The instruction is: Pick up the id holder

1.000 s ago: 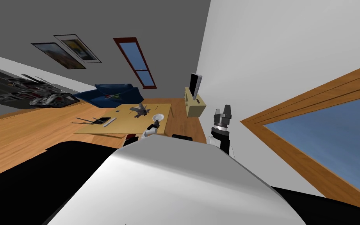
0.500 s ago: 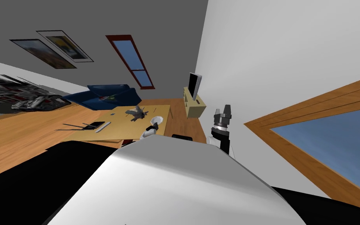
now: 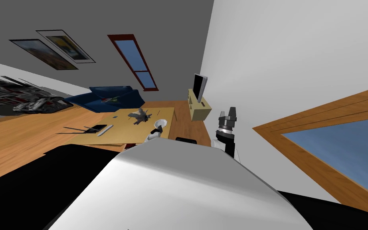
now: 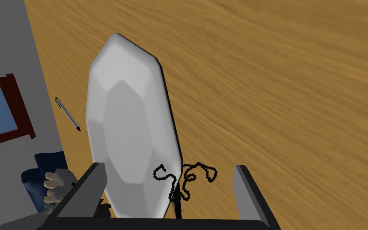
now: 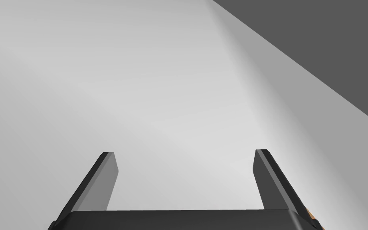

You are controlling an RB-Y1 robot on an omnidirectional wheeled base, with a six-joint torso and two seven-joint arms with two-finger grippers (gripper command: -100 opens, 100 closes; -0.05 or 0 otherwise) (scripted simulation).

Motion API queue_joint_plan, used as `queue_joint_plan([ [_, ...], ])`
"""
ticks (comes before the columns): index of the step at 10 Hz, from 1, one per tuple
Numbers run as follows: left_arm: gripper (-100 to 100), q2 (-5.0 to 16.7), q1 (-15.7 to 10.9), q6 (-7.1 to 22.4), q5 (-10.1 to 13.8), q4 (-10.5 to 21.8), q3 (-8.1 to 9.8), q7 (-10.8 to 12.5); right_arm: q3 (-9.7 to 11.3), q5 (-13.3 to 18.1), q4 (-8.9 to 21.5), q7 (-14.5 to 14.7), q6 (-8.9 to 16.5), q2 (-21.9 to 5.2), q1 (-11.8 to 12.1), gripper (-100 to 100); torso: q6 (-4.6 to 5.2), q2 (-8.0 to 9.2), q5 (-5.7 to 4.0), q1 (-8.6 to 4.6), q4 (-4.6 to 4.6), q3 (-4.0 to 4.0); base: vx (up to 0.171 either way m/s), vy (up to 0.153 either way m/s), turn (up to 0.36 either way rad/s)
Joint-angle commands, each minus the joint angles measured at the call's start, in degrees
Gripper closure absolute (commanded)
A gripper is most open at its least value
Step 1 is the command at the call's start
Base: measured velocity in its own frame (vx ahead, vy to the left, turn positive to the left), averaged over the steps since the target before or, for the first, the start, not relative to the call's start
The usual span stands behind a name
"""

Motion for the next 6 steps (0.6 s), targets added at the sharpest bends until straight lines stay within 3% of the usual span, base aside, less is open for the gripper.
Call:
queue_joint_plan([
  [1, -100, 0.0, 0.0, 0.0, 0.0, 0.0, 0.0, 0.0, 0.0, 0.0, 0.0, 0.0, 0.0, 0.0, 0.0, 0, 0.0, 0.0, 0.0, 0.0, 0.0, 0.0, 0.015, 0.014, 0.0],
  [2, 100, 0.0, 0.0, -0.2, 0.0, 0.1, -0.01, 0.0, 0.0, 0.0, 0.0, 0.0, 0.0, 0.0, 0.0, 0, 0.0, 0.06, -0.01, -0.06, 0.01, 0.03, 0.0, 0.0, 0.0],
  [6, 100, 0.0, 0.0, -0.1, 0.0, 0.1, -0.02, 0.0, 0.0, 0.0, 0.0, 0.0, 0.0, 0.0, 0.0, 0, 0.01, 0.15, -0.06, -0.15, 0.06, 0.1, 0.0, 0.0, 0.0],
])
